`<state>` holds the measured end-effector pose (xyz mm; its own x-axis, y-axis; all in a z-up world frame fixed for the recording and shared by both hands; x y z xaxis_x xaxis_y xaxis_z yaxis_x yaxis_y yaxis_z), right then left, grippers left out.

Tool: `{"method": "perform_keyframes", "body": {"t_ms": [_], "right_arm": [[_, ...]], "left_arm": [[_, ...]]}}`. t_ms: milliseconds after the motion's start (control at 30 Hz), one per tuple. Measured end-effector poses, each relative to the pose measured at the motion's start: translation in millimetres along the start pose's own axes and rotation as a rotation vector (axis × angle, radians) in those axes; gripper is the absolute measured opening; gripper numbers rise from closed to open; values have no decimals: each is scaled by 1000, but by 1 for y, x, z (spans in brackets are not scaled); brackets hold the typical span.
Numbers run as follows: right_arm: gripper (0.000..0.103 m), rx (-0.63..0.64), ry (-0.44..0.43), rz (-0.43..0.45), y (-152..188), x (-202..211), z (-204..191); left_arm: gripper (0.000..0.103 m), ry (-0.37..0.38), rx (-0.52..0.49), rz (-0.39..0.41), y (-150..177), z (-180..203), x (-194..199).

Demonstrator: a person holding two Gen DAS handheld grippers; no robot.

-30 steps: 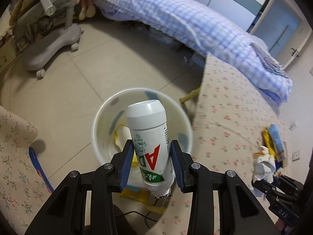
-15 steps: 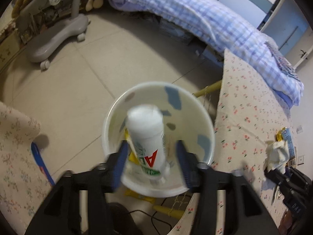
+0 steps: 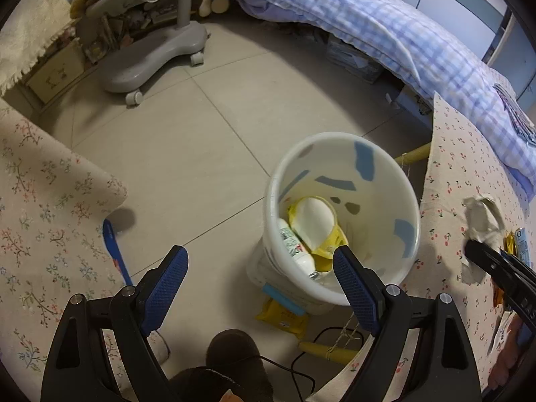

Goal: Collect trash
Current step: 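Drop the bottle into the wastebasket with the left tool while the right tool drops the paper, then grasp the blue-and-white milk carton with the left tool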

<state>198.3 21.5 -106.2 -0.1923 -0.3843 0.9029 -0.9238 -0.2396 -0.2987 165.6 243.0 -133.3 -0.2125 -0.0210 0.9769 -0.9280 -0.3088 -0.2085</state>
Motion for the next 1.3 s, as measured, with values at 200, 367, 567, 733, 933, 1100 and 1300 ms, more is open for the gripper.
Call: {"method": "perform_keyframes", "body": {"t_ms": [200,367,567,733,933,1100,1300], "right_arm": [[34,4,-64,-14,-14,-25,-17],[48,15,-100,-20,-19,-37,-30],[68,-8,-51,12,-21,-21,-17],[71,-36,-26,56,-16,9,6],[73,-68,48,95,0,52,44],[74,-120,124,123,17,86,91],[74,-196,178,146,40,122,147]], "left_arm": [[90,1,18,-12,1,-13,0],[90,-3,9,-14,1,-17,1],[90,-11,4,-22,2,-15,0],[90,2,-22,-20,3,5,4],[90,25,-85,-26,9,52,11],[90,66,-158,-29,18,104,18],[90,49,-275,-34,31,161,23]]}}
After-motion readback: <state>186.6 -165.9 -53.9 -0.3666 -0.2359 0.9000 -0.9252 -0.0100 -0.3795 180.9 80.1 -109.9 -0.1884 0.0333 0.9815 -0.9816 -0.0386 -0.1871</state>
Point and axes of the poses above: each gripper's, at about its wrist camera, not at the fingertips, and x roughly against the way its jaws point, z to its right, y to its underside, the point moved 9 cm from there along -x, roughly the way its jaws point, and after that the axes turned 11 degrees about -z, right-handed, at the moved point
